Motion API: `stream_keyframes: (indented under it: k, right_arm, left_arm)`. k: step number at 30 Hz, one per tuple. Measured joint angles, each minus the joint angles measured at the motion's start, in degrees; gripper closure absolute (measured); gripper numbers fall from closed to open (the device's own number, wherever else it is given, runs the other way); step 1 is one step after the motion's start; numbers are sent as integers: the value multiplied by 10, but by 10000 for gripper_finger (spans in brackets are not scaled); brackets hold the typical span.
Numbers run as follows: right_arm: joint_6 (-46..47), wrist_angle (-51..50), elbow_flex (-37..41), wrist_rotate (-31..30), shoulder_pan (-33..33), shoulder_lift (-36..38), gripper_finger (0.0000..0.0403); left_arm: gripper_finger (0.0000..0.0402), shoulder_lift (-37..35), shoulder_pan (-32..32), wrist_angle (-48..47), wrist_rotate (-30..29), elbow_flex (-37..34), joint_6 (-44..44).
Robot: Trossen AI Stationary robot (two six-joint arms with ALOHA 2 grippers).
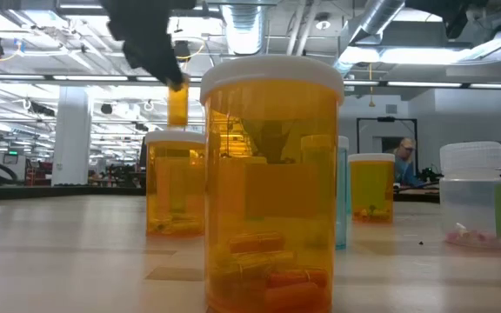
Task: Pick and place medicine bottles into bin by pill shape (circle, oval)
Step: Put the small orange pill bottle into the orange bin
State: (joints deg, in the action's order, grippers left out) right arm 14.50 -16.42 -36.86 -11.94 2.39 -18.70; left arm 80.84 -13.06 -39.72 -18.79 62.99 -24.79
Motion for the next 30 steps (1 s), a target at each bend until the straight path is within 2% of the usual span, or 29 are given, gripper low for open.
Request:
stream_keyframes:
  k: [6,11,16,24,30]
  right_arm:
    - [0,-5,0,0,0,0,230]
    - [0,-14,0,0,0,0,231]
    - [0,-14,0,0,0,0,230]
    - [0,-14,0,-2,0,0,234]
    - [0,-14,0,-2,0,0,232]
  left_arm:
    - [279,-23,111,7,-36,11,45]
    - [279,-20,205,8,-22,11,98]
    - [278,-8,266,27,-10,8,147]
    - [278,40,286,78,6,4,161]
    - [278,48,268,154,4,-54,148]
